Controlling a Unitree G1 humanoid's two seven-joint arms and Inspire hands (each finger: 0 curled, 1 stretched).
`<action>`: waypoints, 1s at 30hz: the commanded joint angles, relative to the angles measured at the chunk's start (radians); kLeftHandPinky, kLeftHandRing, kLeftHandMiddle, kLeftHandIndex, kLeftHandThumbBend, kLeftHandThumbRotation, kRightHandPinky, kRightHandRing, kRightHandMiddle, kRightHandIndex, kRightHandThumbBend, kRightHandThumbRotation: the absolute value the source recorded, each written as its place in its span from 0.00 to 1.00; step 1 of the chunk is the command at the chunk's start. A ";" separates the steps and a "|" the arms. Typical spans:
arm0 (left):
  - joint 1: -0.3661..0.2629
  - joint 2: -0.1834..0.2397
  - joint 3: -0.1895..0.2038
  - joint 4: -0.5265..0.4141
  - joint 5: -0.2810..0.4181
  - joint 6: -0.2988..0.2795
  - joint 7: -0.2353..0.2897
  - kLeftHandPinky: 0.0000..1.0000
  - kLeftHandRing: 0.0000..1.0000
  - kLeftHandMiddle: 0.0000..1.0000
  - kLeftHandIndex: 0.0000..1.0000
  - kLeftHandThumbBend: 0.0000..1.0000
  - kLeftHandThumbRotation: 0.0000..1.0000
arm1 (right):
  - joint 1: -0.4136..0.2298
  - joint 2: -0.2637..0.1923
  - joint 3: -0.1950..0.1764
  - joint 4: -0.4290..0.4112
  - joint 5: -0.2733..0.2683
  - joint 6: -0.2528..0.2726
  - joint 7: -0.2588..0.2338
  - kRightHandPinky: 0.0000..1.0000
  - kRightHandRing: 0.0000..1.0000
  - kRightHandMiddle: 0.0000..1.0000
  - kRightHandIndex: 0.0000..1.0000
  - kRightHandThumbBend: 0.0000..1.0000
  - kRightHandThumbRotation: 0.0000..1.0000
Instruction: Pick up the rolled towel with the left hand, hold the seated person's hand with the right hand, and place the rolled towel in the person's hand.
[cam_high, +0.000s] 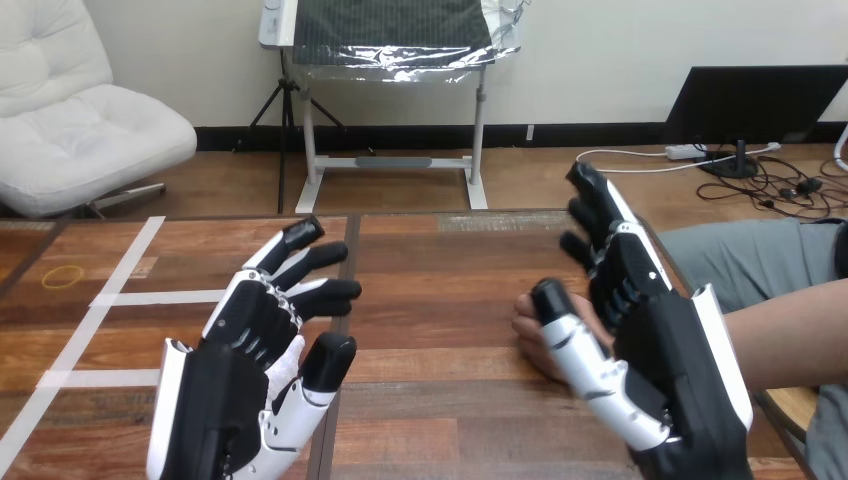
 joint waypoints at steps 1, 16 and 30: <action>-0.031 -0.103 -0.021 0.009 0.026 -0.048 0.018 0.70 0.76 0.82 0.86 0.61 0.80 | -0.048 0.035 0.005 -0.002 -0.099 -0.108 -0.054 0.93 1.00 1.00 0.96 0.35 0.43; -0.035 -0.081 -0.038 0.015 0.067 -0.054 0.037 0.76 0.82 0.85 0.87 0.63 0.92 | -0.035 0.020 0.019 0.005 -0.107 -0.118 -0.075 0.93 1.00 1.00 0.96 0.35 0.43; -0.032 -0.069 -0.039 0.004 0.058 -0.040 0.036 0.78 0.83 0.86 0.87 0.64 0.92 | -0.044 0.016 0.010 0.013 -0.116 -0.125 -0.086 0.90 1.00 1.00 0.95 0.30 0.43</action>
